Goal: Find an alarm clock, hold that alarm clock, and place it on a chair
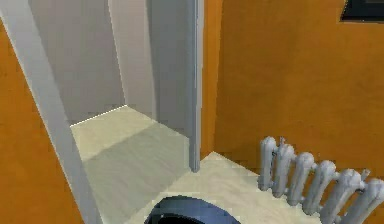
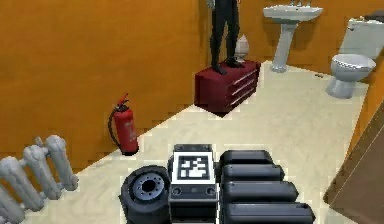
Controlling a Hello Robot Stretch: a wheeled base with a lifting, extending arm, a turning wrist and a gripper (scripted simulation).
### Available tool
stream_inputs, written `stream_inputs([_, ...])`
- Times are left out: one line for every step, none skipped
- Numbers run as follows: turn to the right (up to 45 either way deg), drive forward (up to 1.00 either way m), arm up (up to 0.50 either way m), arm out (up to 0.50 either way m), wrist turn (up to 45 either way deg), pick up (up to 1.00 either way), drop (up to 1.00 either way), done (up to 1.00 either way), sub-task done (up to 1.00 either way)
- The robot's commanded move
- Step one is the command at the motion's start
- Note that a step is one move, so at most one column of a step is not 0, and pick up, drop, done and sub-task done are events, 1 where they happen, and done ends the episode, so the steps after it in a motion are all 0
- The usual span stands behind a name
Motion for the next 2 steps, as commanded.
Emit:
stream_inputs([0.0, 0.25, 0.00, 0.00, 0.0, 0.00, 0.00, 0.00, 0.00])
stream_inputs([-3.0, 0.00, 0.00, 0.00, 0.0, 0.00, 0.00, 0.00, 0.00])
